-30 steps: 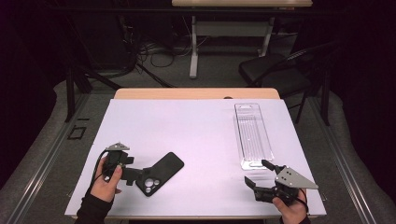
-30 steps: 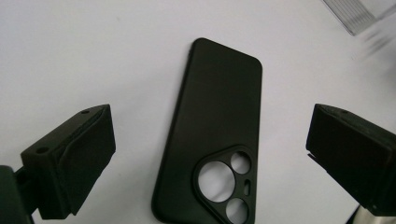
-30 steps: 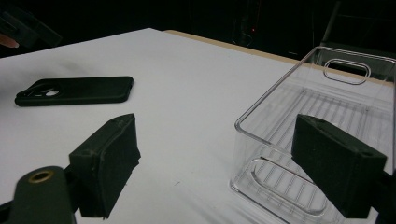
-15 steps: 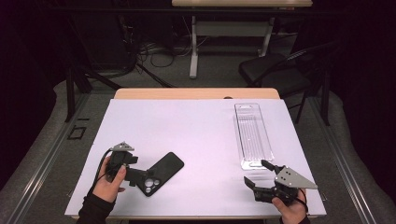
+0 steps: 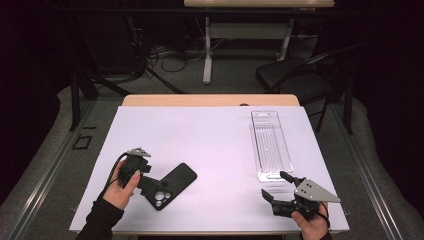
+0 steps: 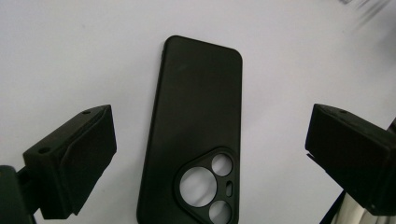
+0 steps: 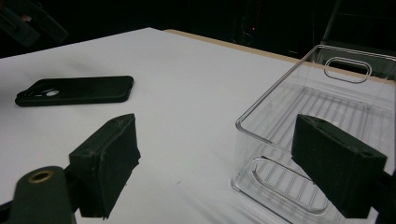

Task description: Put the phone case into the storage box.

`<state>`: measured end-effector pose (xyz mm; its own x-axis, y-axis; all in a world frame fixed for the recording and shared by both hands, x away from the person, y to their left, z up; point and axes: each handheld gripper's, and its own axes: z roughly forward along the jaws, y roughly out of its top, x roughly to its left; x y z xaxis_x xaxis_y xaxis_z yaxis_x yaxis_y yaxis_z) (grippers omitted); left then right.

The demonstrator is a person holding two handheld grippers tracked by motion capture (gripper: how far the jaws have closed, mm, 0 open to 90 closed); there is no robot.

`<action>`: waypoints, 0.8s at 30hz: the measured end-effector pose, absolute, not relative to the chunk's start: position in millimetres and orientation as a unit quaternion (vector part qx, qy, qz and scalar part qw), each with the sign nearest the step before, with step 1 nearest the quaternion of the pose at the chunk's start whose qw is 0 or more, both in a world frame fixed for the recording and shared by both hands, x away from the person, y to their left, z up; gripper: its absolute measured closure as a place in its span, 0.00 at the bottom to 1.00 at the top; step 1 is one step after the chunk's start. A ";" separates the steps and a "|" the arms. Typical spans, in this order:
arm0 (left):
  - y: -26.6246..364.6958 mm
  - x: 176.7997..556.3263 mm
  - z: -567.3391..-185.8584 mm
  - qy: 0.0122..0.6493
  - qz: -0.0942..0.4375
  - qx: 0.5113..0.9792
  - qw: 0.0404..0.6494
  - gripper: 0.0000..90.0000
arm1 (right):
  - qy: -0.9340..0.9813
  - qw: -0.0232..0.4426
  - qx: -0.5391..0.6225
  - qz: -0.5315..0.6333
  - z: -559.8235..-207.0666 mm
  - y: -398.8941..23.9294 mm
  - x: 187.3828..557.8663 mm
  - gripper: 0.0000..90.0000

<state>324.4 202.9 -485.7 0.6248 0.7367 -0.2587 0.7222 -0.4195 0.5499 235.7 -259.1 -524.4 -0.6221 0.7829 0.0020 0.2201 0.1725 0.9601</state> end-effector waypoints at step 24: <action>181.0 346.5 -489.8 0.444 -0.037 0.844 0.298 0.05 | 0.720 0.260 0.347 0.541 -525.0 -258.6 236.2 0.16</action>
